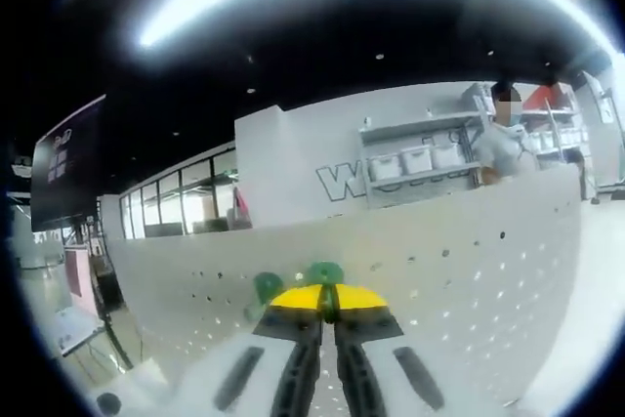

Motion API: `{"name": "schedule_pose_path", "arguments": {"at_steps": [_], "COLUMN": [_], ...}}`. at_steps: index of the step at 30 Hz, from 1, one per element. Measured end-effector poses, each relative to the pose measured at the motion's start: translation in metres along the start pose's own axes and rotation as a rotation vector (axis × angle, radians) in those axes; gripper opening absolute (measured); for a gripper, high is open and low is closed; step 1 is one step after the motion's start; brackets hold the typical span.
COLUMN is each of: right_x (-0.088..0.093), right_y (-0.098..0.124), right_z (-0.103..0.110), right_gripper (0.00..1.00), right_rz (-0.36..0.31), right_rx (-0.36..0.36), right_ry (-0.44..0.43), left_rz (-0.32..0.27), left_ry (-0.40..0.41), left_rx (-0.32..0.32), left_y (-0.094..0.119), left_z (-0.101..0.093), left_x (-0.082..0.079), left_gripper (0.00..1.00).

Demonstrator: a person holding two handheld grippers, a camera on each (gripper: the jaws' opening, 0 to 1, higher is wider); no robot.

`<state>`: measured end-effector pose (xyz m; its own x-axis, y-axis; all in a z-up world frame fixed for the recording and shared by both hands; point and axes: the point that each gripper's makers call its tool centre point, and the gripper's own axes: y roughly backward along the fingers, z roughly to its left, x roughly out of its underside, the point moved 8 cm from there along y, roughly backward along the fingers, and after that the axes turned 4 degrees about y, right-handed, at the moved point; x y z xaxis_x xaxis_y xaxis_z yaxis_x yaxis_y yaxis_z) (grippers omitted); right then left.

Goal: Insert the hook assembly into the mounting plate slot until the hook locks in place.

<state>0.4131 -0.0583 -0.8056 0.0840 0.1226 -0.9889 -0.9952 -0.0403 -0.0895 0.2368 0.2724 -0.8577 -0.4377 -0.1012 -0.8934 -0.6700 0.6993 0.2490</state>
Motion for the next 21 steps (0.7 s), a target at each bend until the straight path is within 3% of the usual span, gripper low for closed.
{"name": "schedule_pose_path", "arguments": {"at_steps": [15, 21], "right_x": [0.009, 0.012], "right_y": [-0.009, -0.012], "right_z": [-0.004, -0.005], "right_gripper": [0.00, 0.00], "right_rz": [-0.016, -0.054], "right_rx": [0.025, 0.028], "right_ry": [0.028, 0.008], "left_rz": [-0.001, -0.004], "left_ry": [0.027, 0.027], "left_rx": [-0.013, -0.016], "left_y": [-0.001, -0.002], "left_z": [0.004, 0.004], "left_x": [-0.001, -0.002], "left_gripper": [0.95, 0.94]}}
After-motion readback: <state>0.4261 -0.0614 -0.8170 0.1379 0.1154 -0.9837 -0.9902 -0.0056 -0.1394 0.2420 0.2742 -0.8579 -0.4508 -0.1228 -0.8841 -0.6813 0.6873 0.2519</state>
